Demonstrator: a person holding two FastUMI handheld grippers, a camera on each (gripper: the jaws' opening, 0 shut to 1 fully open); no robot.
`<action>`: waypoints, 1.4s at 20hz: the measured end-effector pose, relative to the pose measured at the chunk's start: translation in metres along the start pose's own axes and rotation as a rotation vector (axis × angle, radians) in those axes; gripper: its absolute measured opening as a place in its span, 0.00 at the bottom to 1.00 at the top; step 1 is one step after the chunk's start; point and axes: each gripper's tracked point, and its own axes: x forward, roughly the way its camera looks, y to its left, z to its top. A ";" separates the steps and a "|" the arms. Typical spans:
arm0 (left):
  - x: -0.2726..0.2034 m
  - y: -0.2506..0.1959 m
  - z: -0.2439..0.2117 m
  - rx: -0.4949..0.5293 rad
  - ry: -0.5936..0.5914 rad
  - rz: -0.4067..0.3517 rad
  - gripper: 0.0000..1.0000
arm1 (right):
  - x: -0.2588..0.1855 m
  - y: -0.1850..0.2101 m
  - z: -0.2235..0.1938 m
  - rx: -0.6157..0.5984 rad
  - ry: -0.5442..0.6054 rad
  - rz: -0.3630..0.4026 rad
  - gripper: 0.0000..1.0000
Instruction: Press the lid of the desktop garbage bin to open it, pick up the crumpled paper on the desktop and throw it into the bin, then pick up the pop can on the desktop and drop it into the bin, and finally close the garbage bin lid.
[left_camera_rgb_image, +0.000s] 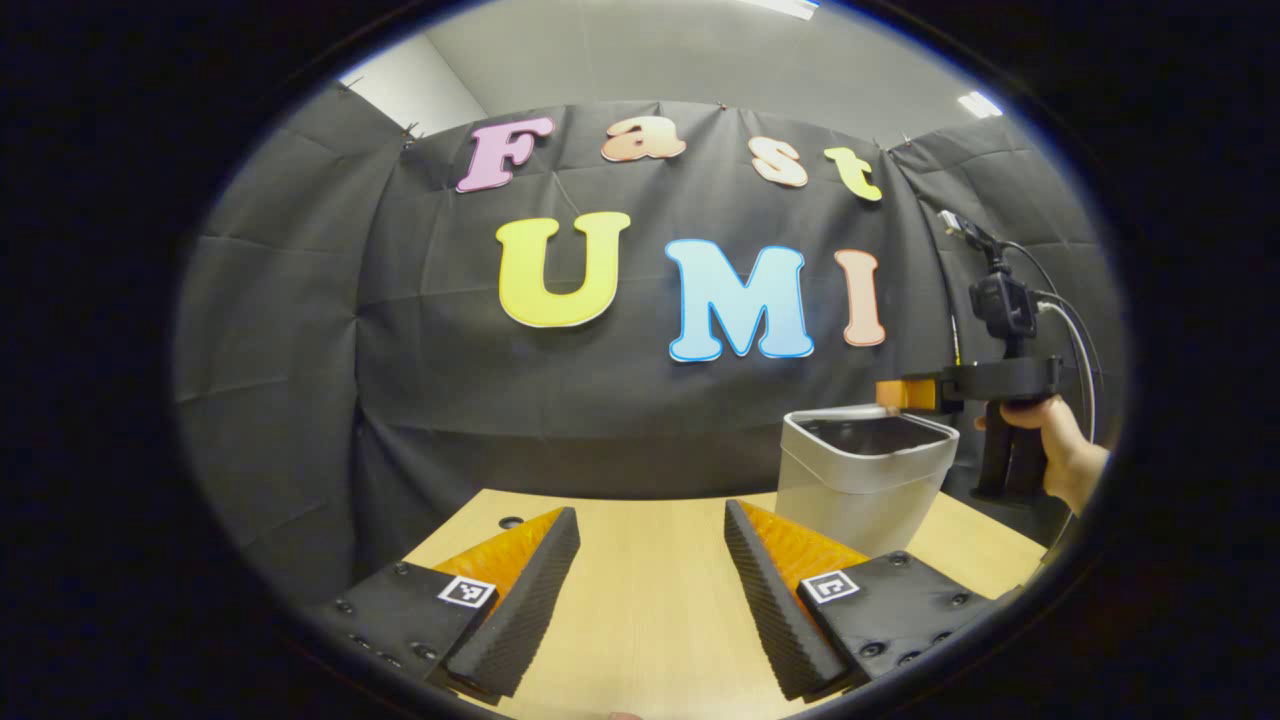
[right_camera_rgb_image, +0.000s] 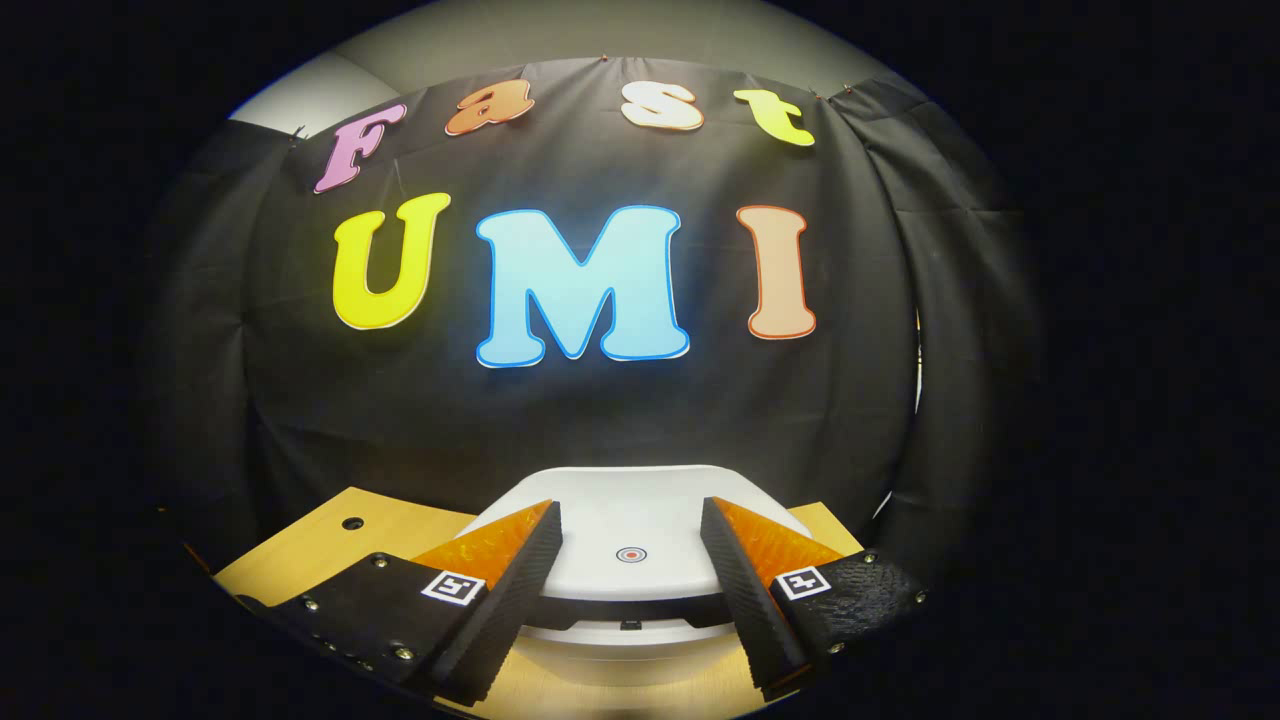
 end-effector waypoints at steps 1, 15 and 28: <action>-0.002 0.002 0.000 0.003 0.000 0.006 1.00 | 0.001 -0.001 -0.005 0.002 -0.009 -0.002 0.90; -0.048 0.036 0.019 0.010 -0.029 0.185 1.00 | 0.013 0.000 -0.031 -0.044 -0.163 0.028 0.94; -0.088 0.036 0.023 -0.049 -0.050 0.262 1.00 | 0.017 0.000 -0.035 -0.015 -0.178 0.054 0.96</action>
